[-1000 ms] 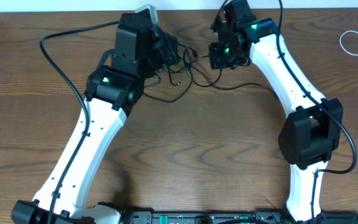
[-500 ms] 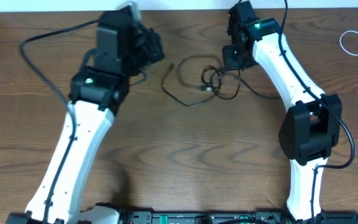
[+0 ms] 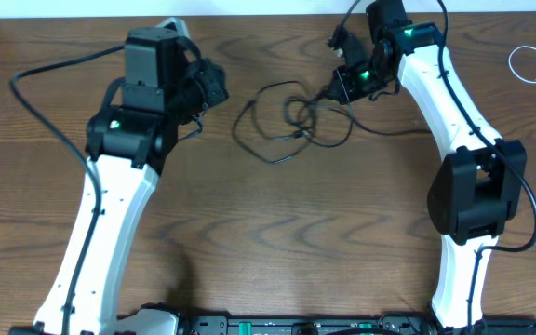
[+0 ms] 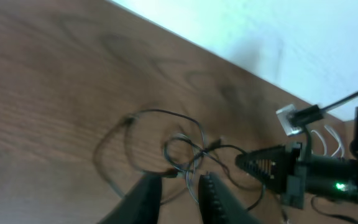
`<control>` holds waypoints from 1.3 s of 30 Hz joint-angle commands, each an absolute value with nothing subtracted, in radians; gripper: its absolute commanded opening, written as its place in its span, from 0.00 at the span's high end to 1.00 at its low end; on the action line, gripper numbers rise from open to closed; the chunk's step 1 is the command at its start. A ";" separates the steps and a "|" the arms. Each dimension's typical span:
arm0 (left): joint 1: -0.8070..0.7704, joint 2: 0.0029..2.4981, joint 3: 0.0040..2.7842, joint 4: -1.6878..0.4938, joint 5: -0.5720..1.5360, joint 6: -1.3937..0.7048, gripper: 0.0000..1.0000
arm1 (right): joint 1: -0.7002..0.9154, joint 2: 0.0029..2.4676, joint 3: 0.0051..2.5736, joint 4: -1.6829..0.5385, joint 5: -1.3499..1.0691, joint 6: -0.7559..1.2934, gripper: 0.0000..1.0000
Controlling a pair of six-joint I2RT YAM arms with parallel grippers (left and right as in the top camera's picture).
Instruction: Untangle cables
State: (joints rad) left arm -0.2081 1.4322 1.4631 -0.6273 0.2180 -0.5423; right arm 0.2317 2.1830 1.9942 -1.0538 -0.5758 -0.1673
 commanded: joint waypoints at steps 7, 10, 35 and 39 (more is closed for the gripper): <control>-0.249 1.560 1.470 -0.616 0.360 -0.487 0.58 | 0.199 1.972 2.036 -1.006 -0.842 -0.236 0.99; -0.261 1.592 1.470 -0.598 0.365 -0.487 0.55 | 0.188 1.954 2.036 -1.013 -0.875 -0.232 0.99; -0.315 1.808 1.470 -0.408 0.478 -0.487 0.54 | 0.189 1.955 2.033 -1.064 -0.897 -0.233 0.99; -0.338 1.844 1.470 -0.416 0.353 -0.486 0.61 | 0.189 1.955 2.034 -1.068 -0.897 -0.233 0.99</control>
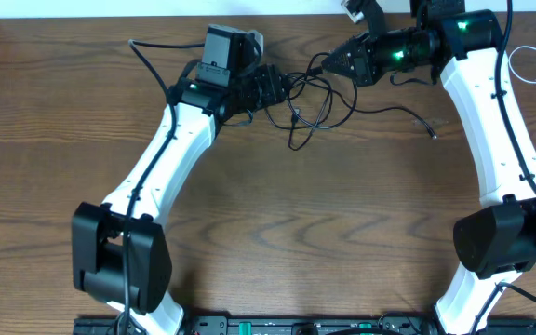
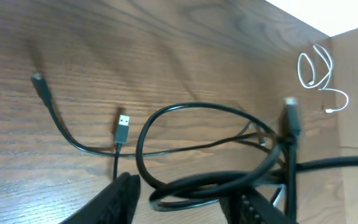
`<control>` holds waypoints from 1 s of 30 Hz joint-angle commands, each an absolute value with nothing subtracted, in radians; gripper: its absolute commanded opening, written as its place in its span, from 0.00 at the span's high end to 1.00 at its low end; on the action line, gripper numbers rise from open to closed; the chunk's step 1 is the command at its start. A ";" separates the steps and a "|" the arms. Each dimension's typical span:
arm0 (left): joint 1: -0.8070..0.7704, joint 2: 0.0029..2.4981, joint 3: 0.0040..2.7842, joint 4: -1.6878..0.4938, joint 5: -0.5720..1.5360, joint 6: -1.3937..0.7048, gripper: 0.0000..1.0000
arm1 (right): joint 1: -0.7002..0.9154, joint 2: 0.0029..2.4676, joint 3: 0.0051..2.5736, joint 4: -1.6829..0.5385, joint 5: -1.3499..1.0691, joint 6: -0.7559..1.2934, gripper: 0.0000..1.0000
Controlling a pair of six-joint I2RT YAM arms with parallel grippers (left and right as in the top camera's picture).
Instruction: Untangle cables
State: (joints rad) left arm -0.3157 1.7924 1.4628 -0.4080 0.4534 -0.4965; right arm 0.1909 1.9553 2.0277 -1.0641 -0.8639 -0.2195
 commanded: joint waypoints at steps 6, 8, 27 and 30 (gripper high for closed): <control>-0.354 1.859 1.470 -0.485 0.102 -0.486 0.75 | 0.183 1.955 2.034 -1.069 -0.725 -0.127 0.99; -0.352 1.839 1.470 -0.509 0.055 -0.486 0.75 | 0.174 1.956 2.033 -1.068 -0.511 -0.009 0.99; -0.349 1.537 1.470 -0.691 -0.204 -0.452 0.72 | 0.024 1.983 2.009 -1.081 0.023 0.142 0.99; -0.349 1.510 1.470 -0.691 -0.204 -0.448 0.72 | -0.010 1.985 1.987 -1.077 0.027 0.142 0.99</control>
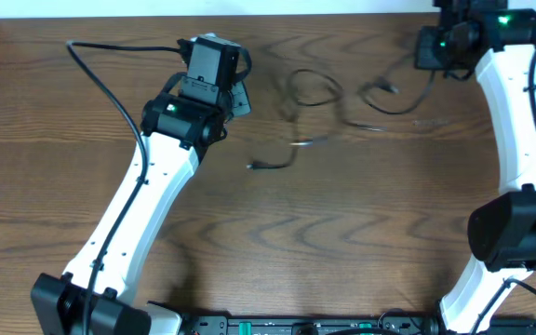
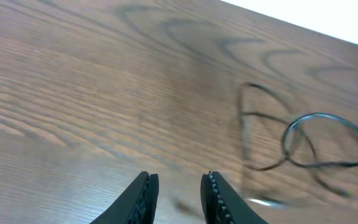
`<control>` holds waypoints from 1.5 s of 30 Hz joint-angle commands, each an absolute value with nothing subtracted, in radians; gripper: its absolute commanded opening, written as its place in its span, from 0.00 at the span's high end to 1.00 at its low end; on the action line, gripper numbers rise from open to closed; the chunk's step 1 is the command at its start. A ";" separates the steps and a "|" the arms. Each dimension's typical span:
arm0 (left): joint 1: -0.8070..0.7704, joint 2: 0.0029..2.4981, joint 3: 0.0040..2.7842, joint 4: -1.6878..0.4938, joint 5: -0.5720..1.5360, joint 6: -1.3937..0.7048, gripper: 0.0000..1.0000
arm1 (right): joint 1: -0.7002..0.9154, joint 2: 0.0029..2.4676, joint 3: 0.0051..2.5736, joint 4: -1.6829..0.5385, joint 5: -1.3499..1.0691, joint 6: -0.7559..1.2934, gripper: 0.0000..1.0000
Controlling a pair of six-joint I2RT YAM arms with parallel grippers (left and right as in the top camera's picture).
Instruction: Untangle cables
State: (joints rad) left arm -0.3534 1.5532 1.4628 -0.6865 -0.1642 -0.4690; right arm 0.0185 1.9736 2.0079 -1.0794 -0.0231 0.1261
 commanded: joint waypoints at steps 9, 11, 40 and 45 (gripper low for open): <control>-0.350 1.459 1.470 -0.677 -0.157 -0.447 0.71 | -0.054 2.014 1.945 -1.066 -0.319 -0.033 0.99; -0.350 1.473 1.470 -0.677 -0.086 -0.450 0.71 | -0.033 2.010 1.946 -1.051 -0.471 -0.120 0.99; -0.369 1.908 1.470 -0.131 0.622 -0.445 0.26 | 0.028 1.777 1.950 -1.093 -1.013 -0.331 0.99; -0.397 1.929 1.470 -0.154 0.621 -0.406 0.27 | 0.028 1.777 1.949 -1.093 -1.013 -0.331 0.99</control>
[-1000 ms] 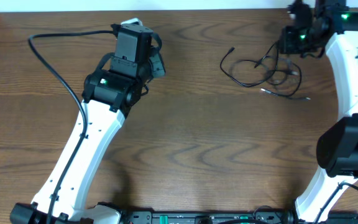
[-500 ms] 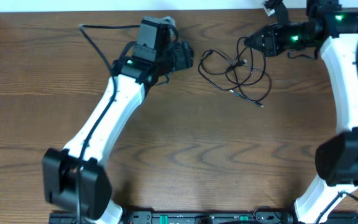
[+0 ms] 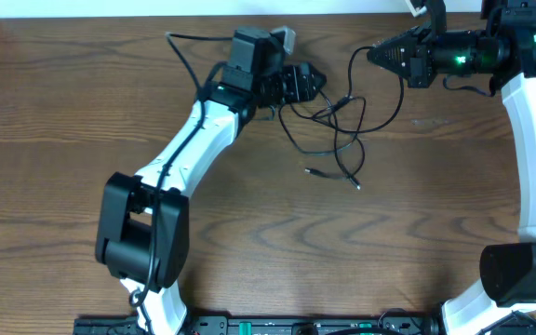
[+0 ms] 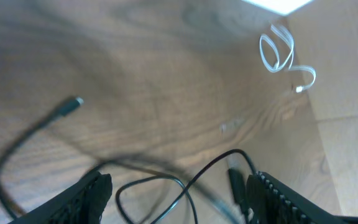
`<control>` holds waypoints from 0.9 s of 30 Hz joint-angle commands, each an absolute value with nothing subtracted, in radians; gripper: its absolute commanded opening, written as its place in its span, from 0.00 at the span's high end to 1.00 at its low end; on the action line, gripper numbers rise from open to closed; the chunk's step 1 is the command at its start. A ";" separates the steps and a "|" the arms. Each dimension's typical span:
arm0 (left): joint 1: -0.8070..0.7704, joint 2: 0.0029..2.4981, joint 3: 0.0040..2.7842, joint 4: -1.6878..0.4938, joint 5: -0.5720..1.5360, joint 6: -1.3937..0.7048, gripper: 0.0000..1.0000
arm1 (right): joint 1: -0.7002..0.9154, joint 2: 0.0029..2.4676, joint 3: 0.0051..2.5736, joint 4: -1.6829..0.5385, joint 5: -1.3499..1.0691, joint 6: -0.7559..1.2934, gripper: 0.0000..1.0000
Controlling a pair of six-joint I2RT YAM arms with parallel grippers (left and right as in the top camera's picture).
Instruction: Untangle cables
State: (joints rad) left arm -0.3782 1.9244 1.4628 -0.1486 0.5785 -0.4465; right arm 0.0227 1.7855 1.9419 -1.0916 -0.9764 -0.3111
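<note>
Thin black cables (image 3: 335, 119) lie looped over each other at the table's far middle, with two loose plug ends (image 3: 311, 171) trailing toward the front. My left gripper (image 3: 316, 84) sits at the left edge of the tangle. In the left wrist view it (image 4: 182, 196) is open wide, with blurred cable loops (image 4: 166, 186) running between its fingers (image 4: 92, 190). My right gripper (image 3: 376, 54) points left from the far right, its tips together on a black cable that arcs down into the tangle.
A coiled white cable (image 4: 279, 53) lies near the table's far right edge; the right arm (image 3: 529, 112) covers it in the overhead view. The left arm (image 3: 189, 140) stretches diagonally from the front left. The table's back edge runs just behind both grippers.
My left gripper moved right from beside the cables to the tangle and opened wide. The right gripper came left from the far right corner. The spread-out cables are bunched together again.
At first the left gripper stood left of the tangle and the right one was at it. Then both were at the tangle, cables running between them. Then the arms were apart with the cables spread out. Now both grippers are back at a bunched tangle.
</note>
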 commanded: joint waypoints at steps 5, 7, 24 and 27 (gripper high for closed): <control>-0.412 1.929 1.470 -0.197 0.621 -0.391 0.27 | 0.028 1.777 1.949 -1.093 -1.005 -0.331 0.99; -0.419 1.929 1.470 -0.231 0.621 -0.376 0.30 | 0.028 1.777 1.949 -1.093 -1.003 -0.331 0.99; -0.438 1.929 1.470 -0.416 0.622 -0.262 0.39 | 0.028 1.777 1.949 -1.094 -0.994 -0.331 0.99; -0.457 1.929 1.470 -0.400 0.621 -0.234 0.39 | 0.028 1.777 1.949 -1.094 -0.994 -0.331 0.99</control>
State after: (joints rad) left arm -0.4335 1.9293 1.4628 -0.4107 0.6044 -0.2821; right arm 0.0227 1.7855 1.9419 -1.0946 -0.9726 -0.3111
